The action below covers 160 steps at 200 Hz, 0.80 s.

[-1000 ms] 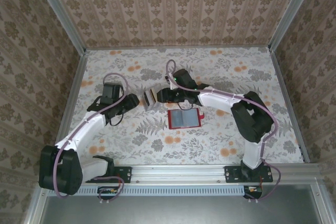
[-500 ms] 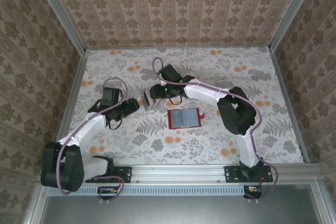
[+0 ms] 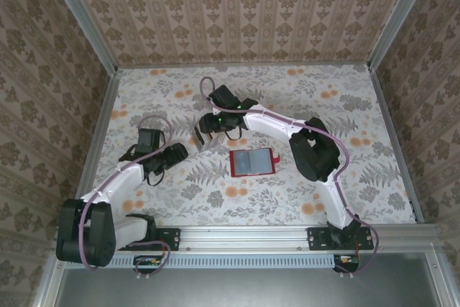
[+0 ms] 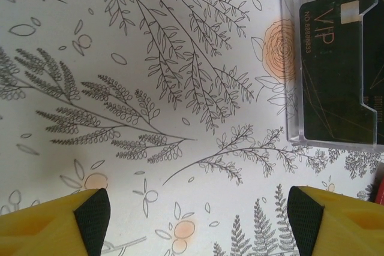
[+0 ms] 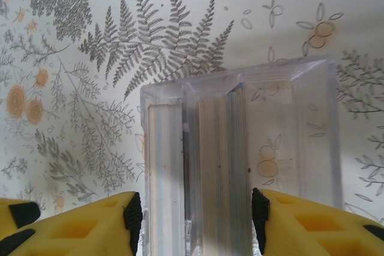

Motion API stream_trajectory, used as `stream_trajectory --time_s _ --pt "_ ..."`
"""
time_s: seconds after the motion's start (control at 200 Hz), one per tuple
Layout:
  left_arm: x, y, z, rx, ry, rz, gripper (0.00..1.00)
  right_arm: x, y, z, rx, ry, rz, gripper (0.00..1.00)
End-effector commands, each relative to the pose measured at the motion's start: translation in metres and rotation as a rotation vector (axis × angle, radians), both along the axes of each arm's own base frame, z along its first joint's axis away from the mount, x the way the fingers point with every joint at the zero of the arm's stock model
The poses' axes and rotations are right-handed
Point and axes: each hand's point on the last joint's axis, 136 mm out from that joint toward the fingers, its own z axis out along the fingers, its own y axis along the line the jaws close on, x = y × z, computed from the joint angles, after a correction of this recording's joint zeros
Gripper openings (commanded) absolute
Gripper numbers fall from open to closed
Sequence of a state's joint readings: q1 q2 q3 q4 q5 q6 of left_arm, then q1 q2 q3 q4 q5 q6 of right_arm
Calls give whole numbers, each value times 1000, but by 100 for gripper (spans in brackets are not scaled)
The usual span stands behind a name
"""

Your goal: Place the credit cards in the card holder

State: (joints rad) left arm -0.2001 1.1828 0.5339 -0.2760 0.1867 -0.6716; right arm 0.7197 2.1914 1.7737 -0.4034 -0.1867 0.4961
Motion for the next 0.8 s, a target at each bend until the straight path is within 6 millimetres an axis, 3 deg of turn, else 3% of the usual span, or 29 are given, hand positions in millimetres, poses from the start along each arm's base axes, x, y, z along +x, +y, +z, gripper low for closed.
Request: stream_trajectory --time_s 0.0,0.18,0.32,0.45,0.595,0.795 --pt "12 -2 -3 -2 -18 -22 80 -22 12 -18 -26 78 63 55" --pt "31 6 -16 52 -12 10 76 -37 27 -3 58 118 93 55" --pt "50 1 -25 51 -6 -1 74 -40 26 7 91 115 95 55" --pt "55 -8 -37 46 23 -20 71 -44 28 12 137 145 104 52" --pt "55 -12 -42 45 36 -26 71 -48 26 13 167 156 108 33" --pt "53 -11 -49 64 66 -26 71 -52 32 20 210 164 146 31"
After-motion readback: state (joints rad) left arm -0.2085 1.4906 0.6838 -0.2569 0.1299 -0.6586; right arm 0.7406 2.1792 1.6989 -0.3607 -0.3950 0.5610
